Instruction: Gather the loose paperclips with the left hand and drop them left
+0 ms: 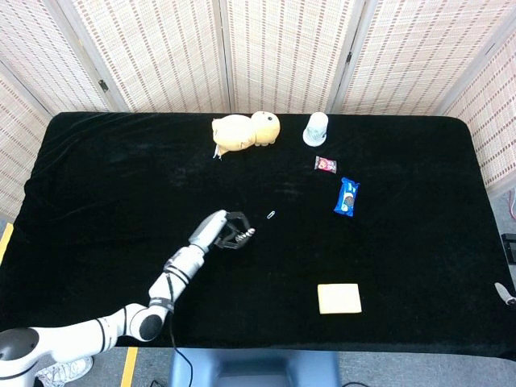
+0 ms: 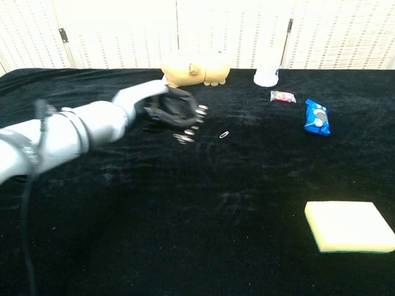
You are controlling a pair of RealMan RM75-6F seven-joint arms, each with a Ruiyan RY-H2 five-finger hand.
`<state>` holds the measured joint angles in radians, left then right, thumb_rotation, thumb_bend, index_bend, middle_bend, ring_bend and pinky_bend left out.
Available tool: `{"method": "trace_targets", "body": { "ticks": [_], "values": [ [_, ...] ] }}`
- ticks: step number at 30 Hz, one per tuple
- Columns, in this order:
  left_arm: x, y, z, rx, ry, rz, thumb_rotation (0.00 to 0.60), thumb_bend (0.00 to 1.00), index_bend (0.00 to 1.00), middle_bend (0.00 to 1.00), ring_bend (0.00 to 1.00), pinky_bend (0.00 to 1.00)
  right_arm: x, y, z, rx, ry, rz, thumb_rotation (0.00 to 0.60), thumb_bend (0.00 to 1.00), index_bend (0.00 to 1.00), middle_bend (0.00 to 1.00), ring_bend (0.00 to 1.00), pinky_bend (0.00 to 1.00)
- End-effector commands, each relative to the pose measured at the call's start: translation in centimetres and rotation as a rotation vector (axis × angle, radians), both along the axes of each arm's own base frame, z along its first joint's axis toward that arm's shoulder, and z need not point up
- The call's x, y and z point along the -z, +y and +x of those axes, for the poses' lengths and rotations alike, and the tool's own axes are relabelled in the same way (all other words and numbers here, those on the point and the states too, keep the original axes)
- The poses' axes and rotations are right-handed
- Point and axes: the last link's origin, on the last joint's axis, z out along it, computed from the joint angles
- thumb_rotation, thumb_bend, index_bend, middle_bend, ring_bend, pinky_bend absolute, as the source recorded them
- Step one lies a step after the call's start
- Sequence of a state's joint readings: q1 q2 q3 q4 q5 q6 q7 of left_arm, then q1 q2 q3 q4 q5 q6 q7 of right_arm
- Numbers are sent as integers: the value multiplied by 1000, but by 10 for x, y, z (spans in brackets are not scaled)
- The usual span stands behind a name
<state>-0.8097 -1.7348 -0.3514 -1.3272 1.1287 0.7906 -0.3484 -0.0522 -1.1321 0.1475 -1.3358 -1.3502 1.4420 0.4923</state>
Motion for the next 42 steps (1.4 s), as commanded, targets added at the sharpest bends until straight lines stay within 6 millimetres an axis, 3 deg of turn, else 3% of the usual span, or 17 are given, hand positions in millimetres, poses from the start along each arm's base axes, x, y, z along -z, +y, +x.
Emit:
{"method": "trace_targets", "body": {
  "ticks": [1, 7, 16, 26, 37, 39, 42],
  "values": [
    [-17, -2, -25, -18, 35, 53, 600, 463, 785, 1000, 1000, 1000, 3, -3, 2, -5, 5, 12, 600, 235, 0, 0, 54, 8],
    [-41, -1, -66, -102, 75, 120, 600, 464, 784, 1000, 1000, 1000, 6, -10, 6, -11, 23, 28, 600, 236, 0, 0, 54, 8],
    [-50, -8, -103, -173, 122, 151, 600, 463, 785, 1000, 1000, 1000, 14, -24, 13, -34, 45, 74, 600, 235, 0, 0, 55, 8],
    [-67, -10, -112, -192, 122, 193, 600, 464, 785, 1000, 1000, 1000, 19, -32, 16, -38, 55, 97, 600, 235, 0, 0, 56, 8],
    [-70, -11, -116, -187, 126, 193, 600, 472, 785, 1000, 1000, 1000, 20, -32, 16, -34, 60, 100, 600, 235, 0, 0, 56, 8],
    [-71, -11, -118, -183, 128, 191, 600, 462, 740, 1000, 1000, 1000, 21, -33, 16, -33, 60, 102, 600, 235, 0, 0, 56, 8],
    [-73, -11, -120, -180, 137, 176, 600, 387, 497, 1000, 1000, 1000, 21, -33, 16, -32, 60, 104, 600, 235, 0, 0, 56, 8]
  ]
}}
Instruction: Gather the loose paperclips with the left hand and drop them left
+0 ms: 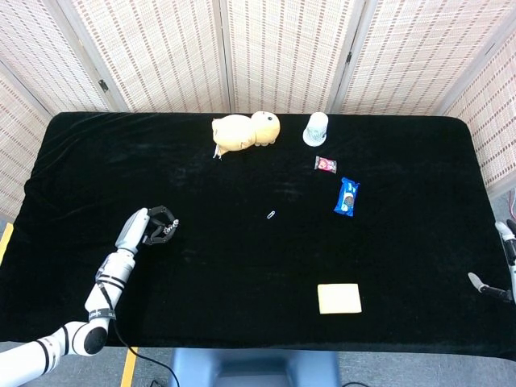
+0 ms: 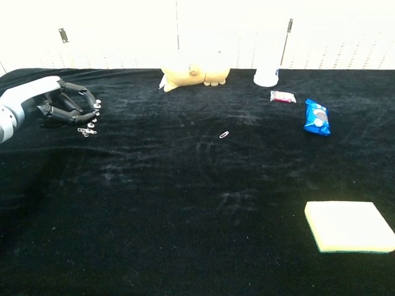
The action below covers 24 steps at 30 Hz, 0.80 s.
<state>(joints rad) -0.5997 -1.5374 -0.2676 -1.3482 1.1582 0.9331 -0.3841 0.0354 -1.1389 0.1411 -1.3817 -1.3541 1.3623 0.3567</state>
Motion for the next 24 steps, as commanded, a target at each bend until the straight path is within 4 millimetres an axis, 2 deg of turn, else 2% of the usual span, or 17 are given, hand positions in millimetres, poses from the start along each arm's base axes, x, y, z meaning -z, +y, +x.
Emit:
{"method": "trace_targets", "body": {
  "ticks": [1, 3, 7, 13, 18, 19, 20, 21, 22, 23, 24],
  "values": [
    [-2, 0, -2, -3, 3, -15, 600, 366, 435, 1000, 1000, 1000, 0, 0, 0, 1, 0, 1, 600, 236, 0, 0, 56, 8],
    [-4, 0, -4, -8, 5, -31, 600, 312, 329, 1000, 1000, 1000, 0, 0, 0, 1, 1, 1, 600, 236, 0, 0, 56, 8],
    [-7, 1, -6, -12, 7, -43, 600, 240, 231, 1000, 1000, 1000, 1, 0, 0, 2, 3, 0, 600, 235, 0, 0, 56, 8],
    [-16, 1, -7, 9, 25, -29, 600, 228, 196, 1000, 1000, 1000, 1, -1, 0, 3, 4, 0, 600, 235, 0, 0, 56, 8],
    [-39, -3, -14, 104, 163, -11, 600, 229, 221, 1000, 994, 1000, -1, 0, 0, 3, 5, -5, 600, 236, 0, 0, 55, 8],
    [-49, -5, -20, 145, 238, 16, 600, 230, 231, 984, 961, 990, -1, 0, 0, 1, 6, -6, 600, 235, 0, 0, 55, 8],
    [-53, -7, -24, 165, 282, 30, 600, 231, 236, 918, 868, 932, -1, 1, 1, 0, 7, -7, 600, 236, 0, 0, 56, 8],
    [-62, -10, -33, 196, 370, 58, 600, 230, 239, 767, 687, 783, -1, 1, 1, -2, 8, -8, 600, 236, 0, 0, 56, 8],
    [-68, -13, -41, 207, 438, 78, 600, 229, 240, 653, 567, 664, -1, 1, 1, -4, 9, -8, 600, 236, 0, 0, 56, 8],
    [-77, -17, -51, 215, 525, 103, 600, 228, 240, 490, 402, 482, -1, 1, 2, -6, 9, -8, 600, 236, 0, 0, 56, 8],
    [-84, -21, -59, 213, 581, 121, 600, 228, 239, 362, 279, 330, -1, 1, 2, -9, 11, -9, 600, 235, 0, 0, 56, 8]
  ]
}}
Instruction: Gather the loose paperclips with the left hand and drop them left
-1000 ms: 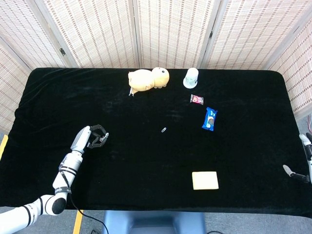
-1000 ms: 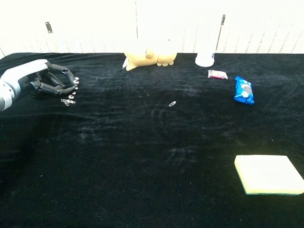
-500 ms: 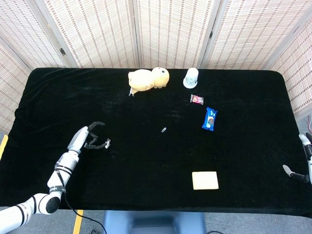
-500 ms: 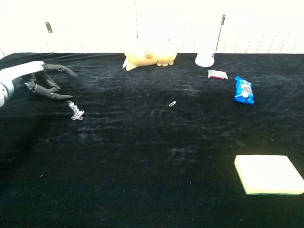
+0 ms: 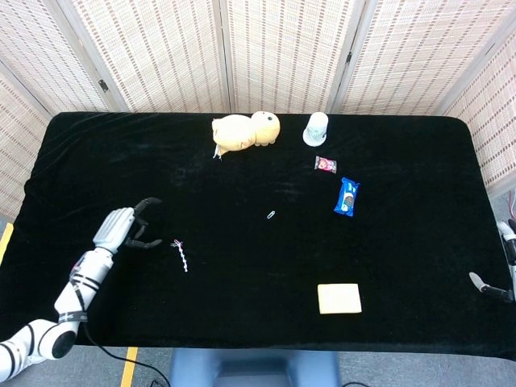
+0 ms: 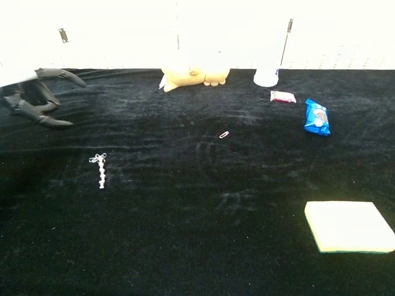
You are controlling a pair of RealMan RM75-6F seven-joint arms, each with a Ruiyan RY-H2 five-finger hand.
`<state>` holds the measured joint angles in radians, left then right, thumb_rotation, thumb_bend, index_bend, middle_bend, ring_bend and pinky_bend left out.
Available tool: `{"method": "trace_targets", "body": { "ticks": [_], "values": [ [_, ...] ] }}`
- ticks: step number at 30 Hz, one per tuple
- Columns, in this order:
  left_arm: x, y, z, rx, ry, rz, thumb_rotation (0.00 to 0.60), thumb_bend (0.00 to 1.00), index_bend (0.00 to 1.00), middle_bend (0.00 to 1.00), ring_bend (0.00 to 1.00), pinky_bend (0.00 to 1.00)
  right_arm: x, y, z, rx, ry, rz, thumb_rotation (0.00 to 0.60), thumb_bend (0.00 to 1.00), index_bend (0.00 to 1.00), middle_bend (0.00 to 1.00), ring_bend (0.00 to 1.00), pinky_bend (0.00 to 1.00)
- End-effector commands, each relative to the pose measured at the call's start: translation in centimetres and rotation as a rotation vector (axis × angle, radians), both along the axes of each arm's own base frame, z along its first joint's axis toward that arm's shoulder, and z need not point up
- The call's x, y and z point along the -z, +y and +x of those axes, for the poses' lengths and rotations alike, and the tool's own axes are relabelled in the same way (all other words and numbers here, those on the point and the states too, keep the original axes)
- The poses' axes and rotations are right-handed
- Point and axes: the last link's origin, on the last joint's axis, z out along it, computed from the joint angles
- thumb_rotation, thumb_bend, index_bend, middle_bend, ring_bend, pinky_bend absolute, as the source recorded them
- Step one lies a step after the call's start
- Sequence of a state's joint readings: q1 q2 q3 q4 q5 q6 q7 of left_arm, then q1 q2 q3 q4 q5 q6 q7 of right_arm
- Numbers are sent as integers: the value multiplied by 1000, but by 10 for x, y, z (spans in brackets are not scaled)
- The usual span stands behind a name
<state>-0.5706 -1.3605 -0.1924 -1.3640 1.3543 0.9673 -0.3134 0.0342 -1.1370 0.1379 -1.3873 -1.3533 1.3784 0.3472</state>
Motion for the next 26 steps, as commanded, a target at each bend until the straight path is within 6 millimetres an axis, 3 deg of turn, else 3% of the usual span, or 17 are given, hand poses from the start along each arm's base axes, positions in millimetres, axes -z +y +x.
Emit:
{"method": "trace_targets", "body": {
  "ticks": [1, 3, 9, 14, 26],
  "values": [
    [-40, -18, -40, 47, 312, 126, 600, 227, 239, 289, 205, 237, 0, 0, 1, -6, 4, -1, 600, 235, 0, 0, 56, 8],
    [-55, -29, -51, 45, 372, 205, 600, 227, 236, 208, 114, 110, 1, 1, 3, -13, 12, -1, 600, 235, 0, 0, 56, 8],
    [-79, -66, -82, 9, 413, 330, 600, 228, 226, 182, 36, 11, 9, -4, 9, -34, 43, 29, 600, 235, 0, 0, 56, 8],
    [-87, -88, -105, -63, 483, 374, 600, 227, 204, 162, 3, 0, 14, -10, 17, -59, 72, 47, 600, 235, 0, 0, 56, 8],
    [-102, -106, -109, -97, 446, 404, 600, 227, 189, 154, 0, 0, 20, -19, 30, -109, 105, 68, 600, 236, 0, 0, 56, 8]
  ]
}}
